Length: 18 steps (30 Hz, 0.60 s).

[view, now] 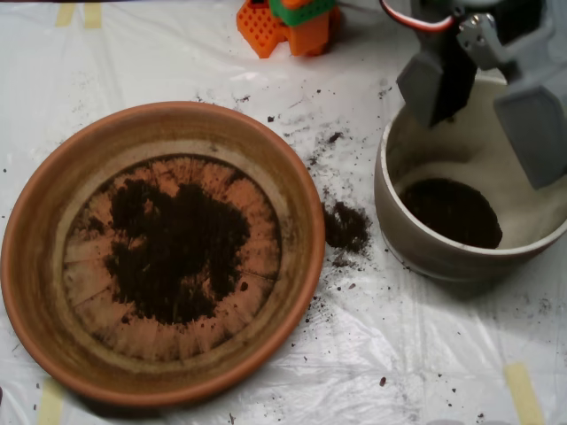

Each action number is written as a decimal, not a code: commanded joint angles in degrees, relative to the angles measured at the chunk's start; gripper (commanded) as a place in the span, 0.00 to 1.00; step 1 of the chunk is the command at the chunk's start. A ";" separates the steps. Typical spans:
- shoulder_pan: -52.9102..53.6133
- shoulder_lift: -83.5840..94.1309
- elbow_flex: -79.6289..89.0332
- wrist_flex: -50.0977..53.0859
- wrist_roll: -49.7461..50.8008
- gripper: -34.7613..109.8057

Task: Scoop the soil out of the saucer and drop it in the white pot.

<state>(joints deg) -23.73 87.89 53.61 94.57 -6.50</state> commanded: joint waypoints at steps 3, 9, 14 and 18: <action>3.69 16.70 3.78 -5.80 -1.41 0.51; 9.49 31.29 23.20 -15.73 -4.22 0.52; 19.95 42.10 39.29 -24.17 -4.04 0.53; 29.44 47.72 51.33 -29.00 -3.08 0.52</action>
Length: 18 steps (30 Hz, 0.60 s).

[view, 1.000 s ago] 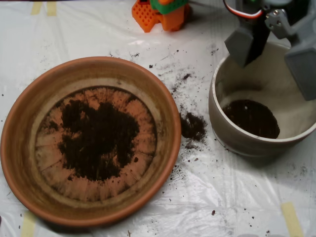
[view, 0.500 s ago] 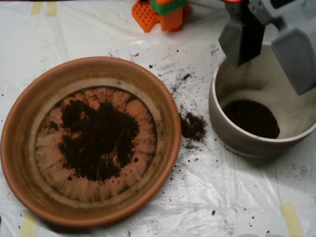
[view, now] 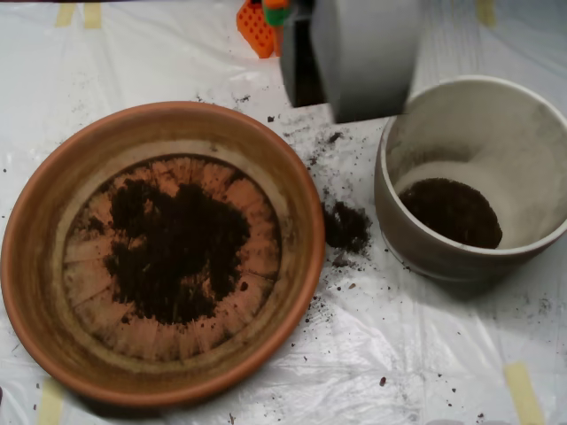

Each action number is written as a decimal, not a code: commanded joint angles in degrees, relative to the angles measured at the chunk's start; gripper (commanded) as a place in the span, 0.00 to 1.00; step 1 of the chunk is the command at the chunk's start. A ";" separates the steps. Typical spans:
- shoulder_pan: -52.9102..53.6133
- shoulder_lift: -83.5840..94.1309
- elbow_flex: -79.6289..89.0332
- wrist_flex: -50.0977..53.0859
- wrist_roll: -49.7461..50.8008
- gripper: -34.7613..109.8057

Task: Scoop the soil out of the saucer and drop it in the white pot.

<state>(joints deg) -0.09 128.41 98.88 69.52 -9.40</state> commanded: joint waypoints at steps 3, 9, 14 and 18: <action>12.22 10.55 16.08 -8.00 0.79 0.52; 20.74 9.67 31.99 -16.96 1.41 0.53; 22.50 3.69 36.56 -20.21 0.88 0.54; 23.91 -5.71 34.80 -21.27 1.14 0.55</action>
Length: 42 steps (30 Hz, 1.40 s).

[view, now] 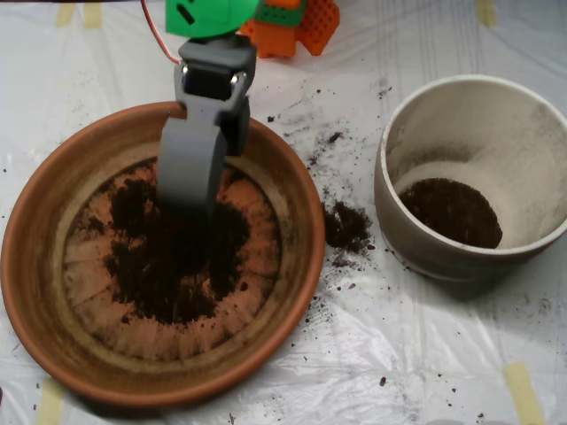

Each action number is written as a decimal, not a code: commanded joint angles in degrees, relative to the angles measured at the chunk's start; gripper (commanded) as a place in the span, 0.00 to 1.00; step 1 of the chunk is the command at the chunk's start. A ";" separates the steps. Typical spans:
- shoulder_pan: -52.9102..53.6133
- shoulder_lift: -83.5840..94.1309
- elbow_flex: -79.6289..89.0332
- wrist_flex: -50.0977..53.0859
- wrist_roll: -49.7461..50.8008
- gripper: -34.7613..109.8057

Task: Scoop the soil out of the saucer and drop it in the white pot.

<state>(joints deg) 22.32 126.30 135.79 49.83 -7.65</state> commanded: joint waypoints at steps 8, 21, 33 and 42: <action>6.42 -21.53 -10.63 -1.41 2.55 0.55; 8.09 -29.71 -18.28 -5.01 3.34 0.55; 6.33 -42.28 -31.11 0.44 3.16 0.56; 7.03 -51.94 -42.63 10.90 1.49 0.53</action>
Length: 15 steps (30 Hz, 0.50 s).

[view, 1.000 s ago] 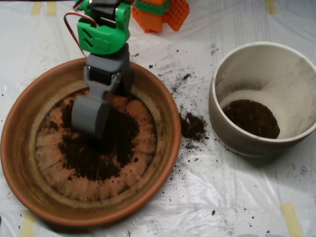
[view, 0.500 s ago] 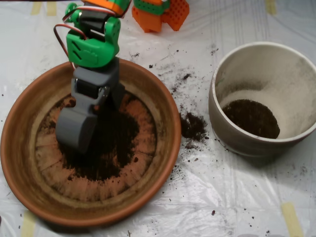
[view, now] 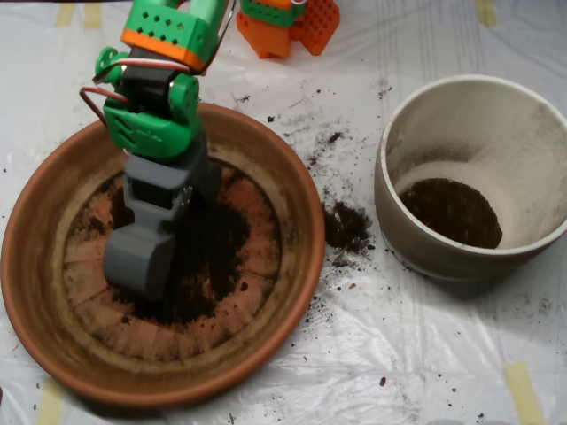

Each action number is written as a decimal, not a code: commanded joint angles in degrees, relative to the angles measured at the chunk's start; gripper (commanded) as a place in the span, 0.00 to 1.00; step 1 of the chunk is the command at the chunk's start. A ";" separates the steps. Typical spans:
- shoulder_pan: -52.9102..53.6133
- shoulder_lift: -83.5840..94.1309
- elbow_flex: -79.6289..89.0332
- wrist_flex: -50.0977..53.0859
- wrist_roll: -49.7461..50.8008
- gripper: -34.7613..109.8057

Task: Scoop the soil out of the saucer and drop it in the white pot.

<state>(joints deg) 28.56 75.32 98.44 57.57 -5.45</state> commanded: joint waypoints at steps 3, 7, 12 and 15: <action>1.14 -2.11 -6.68 4.22 -0.79 0.48; 1.85 -2.02 -6.68 3.87 -1.14 0.42; 2.72 -1.14 -6.42 2.11 -1.76 0.38; 2.90 0.88 -4.48 -1.14 -2.29 0.34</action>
<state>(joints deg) 29.97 72.42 93.25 57.57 -6.68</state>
